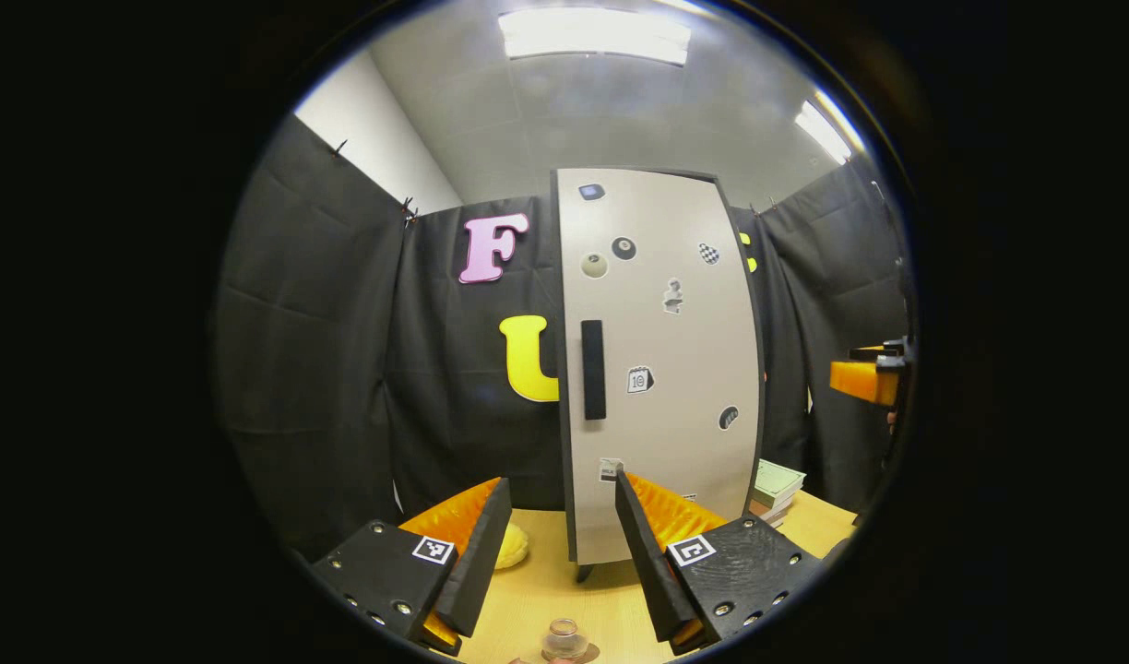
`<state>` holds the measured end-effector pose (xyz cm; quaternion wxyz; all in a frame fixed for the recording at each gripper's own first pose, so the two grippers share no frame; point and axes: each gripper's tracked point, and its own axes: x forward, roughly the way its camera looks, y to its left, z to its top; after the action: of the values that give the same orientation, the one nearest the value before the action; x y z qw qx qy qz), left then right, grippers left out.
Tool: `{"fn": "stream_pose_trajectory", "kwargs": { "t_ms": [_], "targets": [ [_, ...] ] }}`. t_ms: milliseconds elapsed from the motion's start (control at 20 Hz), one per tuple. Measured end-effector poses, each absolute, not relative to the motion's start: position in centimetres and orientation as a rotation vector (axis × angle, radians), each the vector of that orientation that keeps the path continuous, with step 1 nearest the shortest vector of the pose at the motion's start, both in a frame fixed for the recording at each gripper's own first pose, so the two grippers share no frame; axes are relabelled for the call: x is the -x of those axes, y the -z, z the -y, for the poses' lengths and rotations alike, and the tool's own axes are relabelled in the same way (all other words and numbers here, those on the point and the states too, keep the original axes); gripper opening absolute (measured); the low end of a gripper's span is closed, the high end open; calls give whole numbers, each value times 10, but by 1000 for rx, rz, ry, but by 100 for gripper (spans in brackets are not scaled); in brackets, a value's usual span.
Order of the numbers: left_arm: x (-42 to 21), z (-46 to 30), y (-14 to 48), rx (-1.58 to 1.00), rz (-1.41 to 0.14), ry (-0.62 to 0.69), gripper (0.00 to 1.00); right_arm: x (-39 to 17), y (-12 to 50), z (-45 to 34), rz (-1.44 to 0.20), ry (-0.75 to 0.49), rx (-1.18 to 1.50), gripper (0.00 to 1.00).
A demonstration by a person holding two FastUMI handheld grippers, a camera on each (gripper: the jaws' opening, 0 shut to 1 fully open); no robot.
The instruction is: Open the cabinet door with the right hand, grasp the bottle in the cabinet with the left hand and place it on the coaster, then close the cabinet door with the right hand.
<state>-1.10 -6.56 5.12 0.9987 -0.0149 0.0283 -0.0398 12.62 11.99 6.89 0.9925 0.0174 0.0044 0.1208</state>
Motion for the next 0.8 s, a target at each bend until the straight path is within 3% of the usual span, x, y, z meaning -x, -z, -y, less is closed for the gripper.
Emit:
{"fn": "stream_pose_trajectory", "kwargs": {
  "t_ms": [800],
  "targets": [
    [49, 48, -59, 23, -42, 146, 66, -66, -54, -116, -43, -167, -63, 95]
  ]
}}
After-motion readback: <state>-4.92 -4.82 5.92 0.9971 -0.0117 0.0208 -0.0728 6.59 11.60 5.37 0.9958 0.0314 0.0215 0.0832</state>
